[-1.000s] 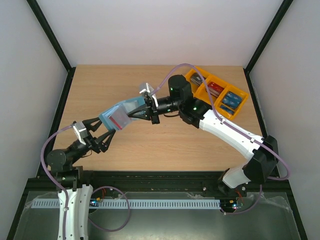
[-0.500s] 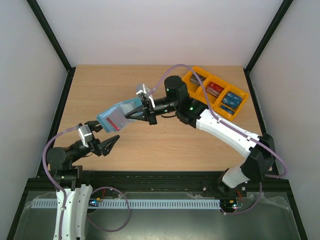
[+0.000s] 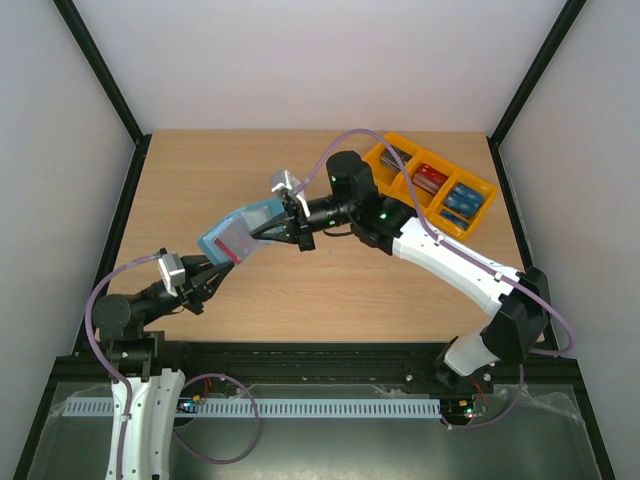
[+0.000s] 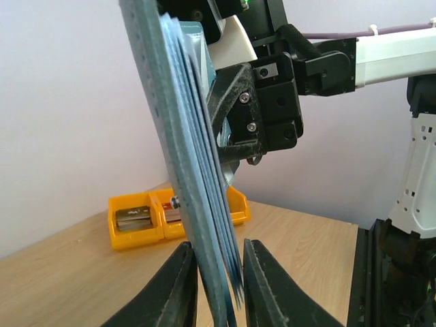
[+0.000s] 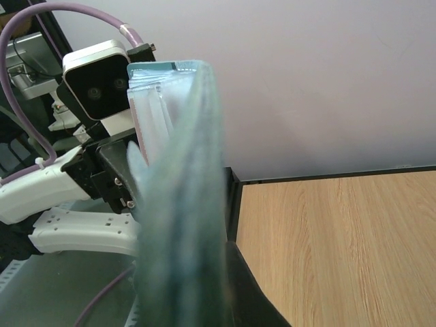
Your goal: Take the credit cards out of the card holder
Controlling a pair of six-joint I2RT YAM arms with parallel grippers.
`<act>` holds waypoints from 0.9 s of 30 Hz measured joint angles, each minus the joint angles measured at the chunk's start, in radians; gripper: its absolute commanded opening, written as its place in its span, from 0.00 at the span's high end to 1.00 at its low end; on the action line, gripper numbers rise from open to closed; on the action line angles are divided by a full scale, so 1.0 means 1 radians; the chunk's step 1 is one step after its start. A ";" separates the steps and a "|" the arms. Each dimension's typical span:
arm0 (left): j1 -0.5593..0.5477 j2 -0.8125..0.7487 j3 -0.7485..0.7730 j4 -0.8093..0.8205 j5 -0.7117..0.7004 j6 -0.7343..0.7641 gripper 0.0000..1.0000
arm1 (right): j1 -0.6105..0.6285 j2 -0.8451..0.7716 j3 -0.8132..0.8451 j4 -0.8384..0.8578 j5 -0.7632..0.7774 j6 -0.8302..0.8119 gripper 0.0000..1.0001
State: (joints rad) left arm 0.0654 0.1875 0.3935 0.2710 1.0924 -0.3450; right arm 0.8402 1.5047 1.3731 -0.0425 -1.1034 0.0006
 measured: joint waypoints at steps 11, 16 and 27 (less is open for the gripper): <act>0.000 -0.012 0.002 -0.021 0.075 0.021 0.78 | 0.000 0.000 0.046 -0.106 -0.023 -0.080 0.98; -0.002 -0.012 0.006 -0.027 0.053 0.035 0.81 | 0.000 0.003 0.056 -0.112 -0.032 -0.083 0.98; -0.011 -0.011 0.006 -0.026 -0.059 0.034 0.78 | 0.023 0.021 0.057 -0.110 -0.035 -0.077 0.98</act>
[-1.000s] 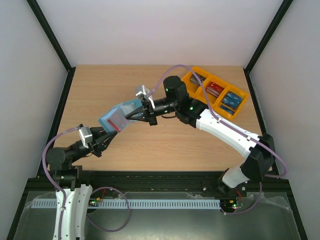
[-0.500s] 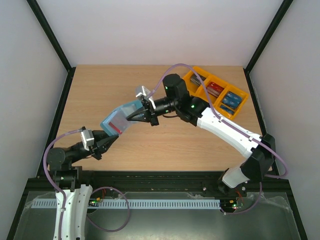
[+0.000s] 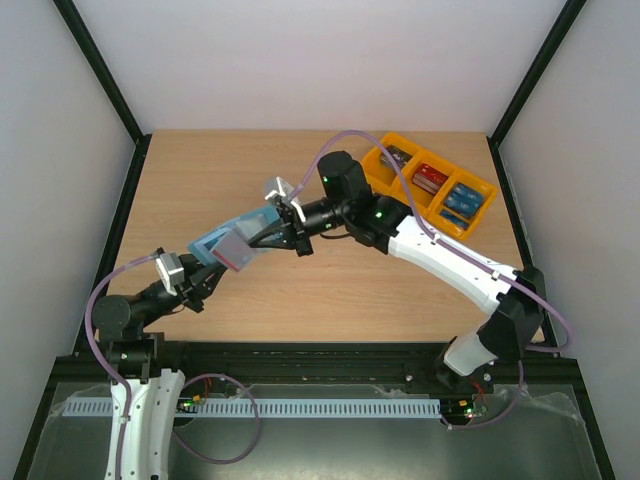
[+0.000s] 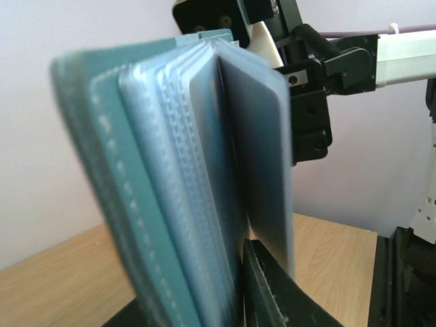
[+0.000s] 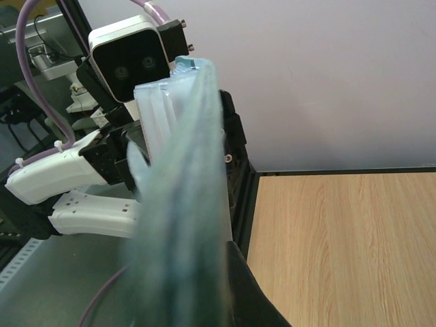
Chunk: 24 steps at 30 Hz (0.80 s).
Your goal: Take the credit cards out of the card holder
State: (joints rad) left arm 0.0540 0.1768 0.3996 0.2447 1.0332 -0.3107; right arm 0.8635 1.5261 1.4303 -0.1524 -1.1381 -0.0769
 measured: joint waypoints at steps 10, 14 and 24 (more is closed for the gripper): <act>-0.011 0.002 -0.002 0.016 -0.037 -0.014 0.70 | 0.021 0.014 0.003 0.020 0.016 0.039 0.98; -0.017 0.007 -0.002 0.022 -0.050 -0.029 0.89 | 0.036 0.037 0.002 0.091 0.033 0.090 0.95; -0.021 0.025 0.066 -0.240 -0.237 0.089 0.98 | 0.032 0.068 -0.013 0.143 0.170 0.128 0.39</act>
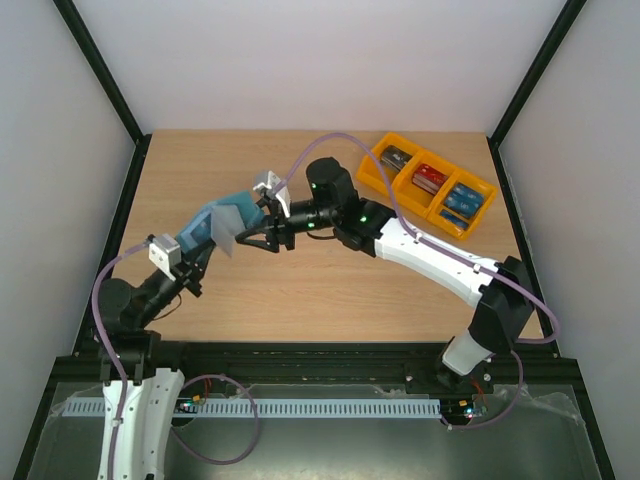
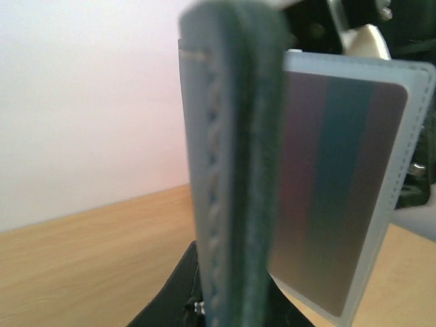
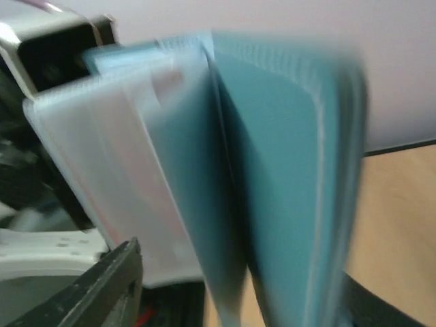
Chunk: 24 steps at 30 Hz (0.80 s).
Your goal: Take the credit cards out of the card holder
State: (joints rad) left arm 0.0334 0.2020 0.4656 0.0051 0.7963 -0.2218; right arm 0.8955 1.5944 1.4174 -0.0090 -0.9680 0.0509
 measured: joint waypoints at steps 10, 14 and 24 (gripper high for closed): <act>-0.001 0.137 0.192 -0.293 -0.484 0.411 0.98 | -0.055 -0.002 -0.061 0.058 0.196 0.093 0.15; -0.002 0.180 0.209 -0.376 -0.570 0.483 0.98 | -0.032 -0.002 -0.068 0.081 0.231 0.096 0.01; -0.002 0.184 0.285 -0.498 -0.327 0.480 0.98 | 0.053 0.010 -0.070 0.166 0.320 0.081 0.01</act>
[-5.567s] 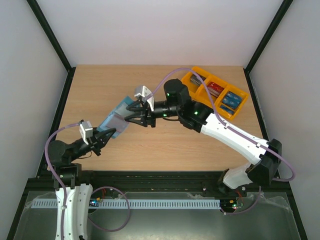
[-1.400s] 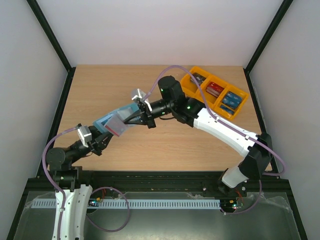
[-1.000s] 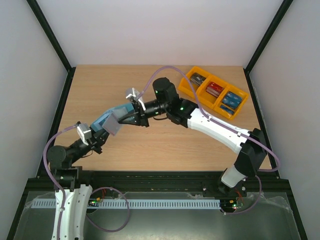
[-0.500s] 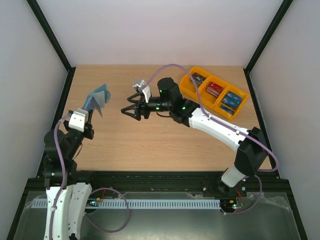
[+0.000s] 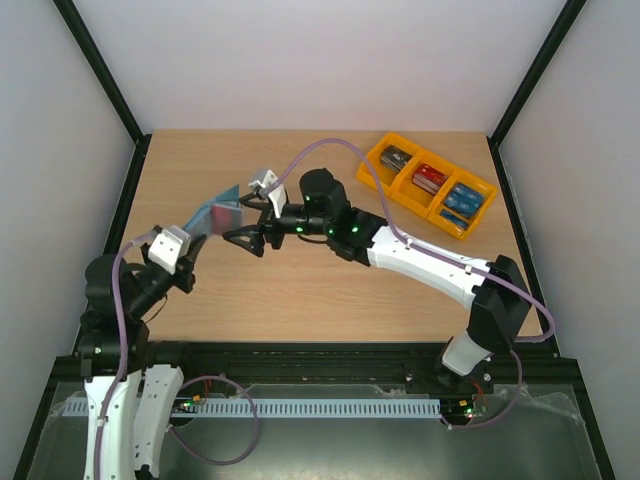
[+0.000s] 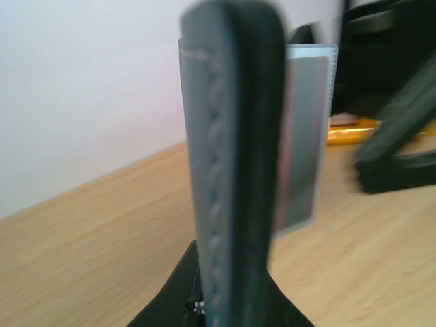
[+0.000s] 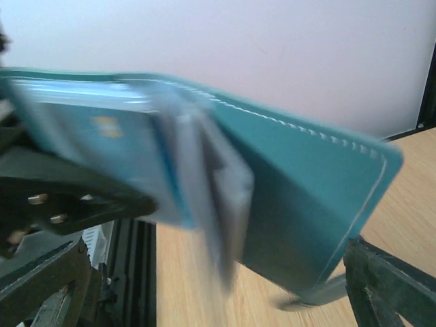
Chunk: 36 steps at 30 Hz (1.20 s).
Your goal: Take the credit cards out of the card holder
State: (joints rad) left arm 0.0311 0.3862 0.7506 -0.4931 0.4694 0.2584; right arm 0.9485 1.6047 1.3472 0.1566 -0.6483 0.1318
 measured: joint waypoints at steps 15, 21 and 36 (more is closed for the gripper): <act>0.000 -0.087 0.008 0.097 0.561 -0.159 0.98 | -0.079 -0.203 -0.039 -0.148 -0.200 -0.239 0.01; 0.000 -0.087 0.008 0.114 0.616 -0.177 0.98 | -0.092 -0.211 -0.035 -0.237 -0.282 -0.307 0.10; 0.013 -0.107 -0.002 0.197 0.633 -0.286 0.98 | -0.099 -0.266 -0.018 -0.312 -0.325 -0.354 0.00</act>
State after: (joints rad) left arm 0.0444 0.2790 0.7486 -0.2962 1.1027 -0.0273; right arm 0.8497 1.3384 1.3293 -0.1551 -0.9730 -0.2226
